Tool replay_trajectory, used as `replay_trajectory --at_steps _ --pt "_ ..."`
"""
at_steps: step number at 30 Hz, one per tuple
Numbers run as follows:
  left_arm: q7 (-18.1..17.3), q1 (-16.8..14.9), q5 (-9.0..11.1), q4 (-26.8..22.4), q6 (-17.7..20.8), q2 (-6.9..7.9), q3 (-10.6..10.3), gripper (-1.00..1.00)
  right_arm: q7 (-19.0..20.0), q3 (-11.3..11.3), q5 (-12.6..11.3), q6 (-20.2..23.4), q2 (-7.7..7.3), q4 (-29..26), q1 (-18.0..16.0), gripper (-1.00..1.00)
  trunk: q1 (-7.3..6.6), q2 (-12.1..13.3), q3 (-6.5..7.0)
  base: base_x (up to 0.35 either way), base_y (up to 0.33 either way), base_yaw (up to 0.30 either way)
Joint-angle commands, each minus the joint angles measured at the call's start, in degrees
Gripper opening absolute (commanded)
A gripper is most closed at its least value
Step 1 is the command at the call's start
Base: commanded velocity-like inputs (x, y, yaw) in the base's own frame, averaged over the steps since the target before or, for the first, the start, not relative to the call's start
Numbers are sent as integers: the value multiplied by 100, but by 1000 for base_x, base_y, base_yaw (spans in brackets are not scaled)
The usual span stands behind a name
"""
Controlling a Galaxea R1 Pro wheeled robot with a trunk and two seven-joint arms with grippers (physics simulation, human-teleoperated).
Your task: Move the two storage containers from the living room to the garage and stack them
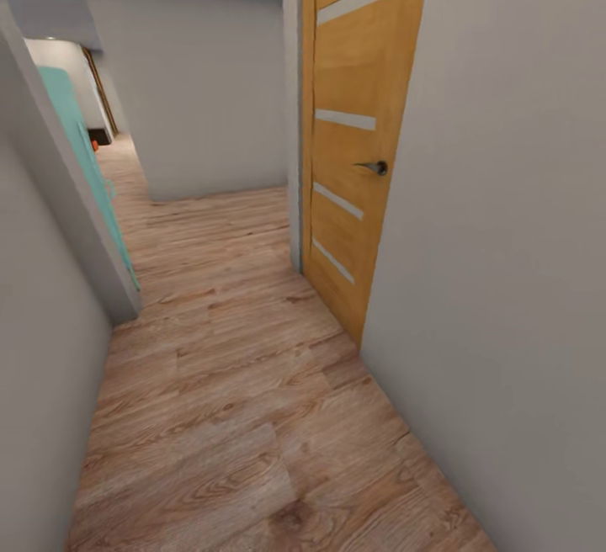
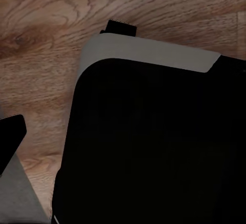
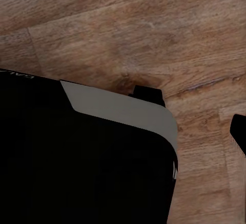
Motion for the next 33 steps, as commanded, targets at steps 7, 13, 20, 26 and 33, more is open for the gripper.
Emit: replay_trajectory --at_steps 7,13,20,26,33 --pt "6 -6 37 12 -27 -2 31 100 0 14 19 -15 -2 2 -1 100 0 -2 -5 10 0 290" --pt "6 -6 37 12 -27 7 34 100 0 14 19 -15 -2 2 -1 100 0 -2 -5 152 0 290" --pt "6 -6 37 12 -29 7 34 100 0 14 19 -15 -2 2 -1 100 0 -2 -5 232 0 290" --pt "6 -6 32 12 -28 0 34 100 0 14 19 -15 -2 2 -1 100 0 -2 -5 14 0 290" --pt "6 -6 37 12 -27 3 34 100 0 14 19 -15 -2 2 -1 100 0 -2 -5 70 0 290"
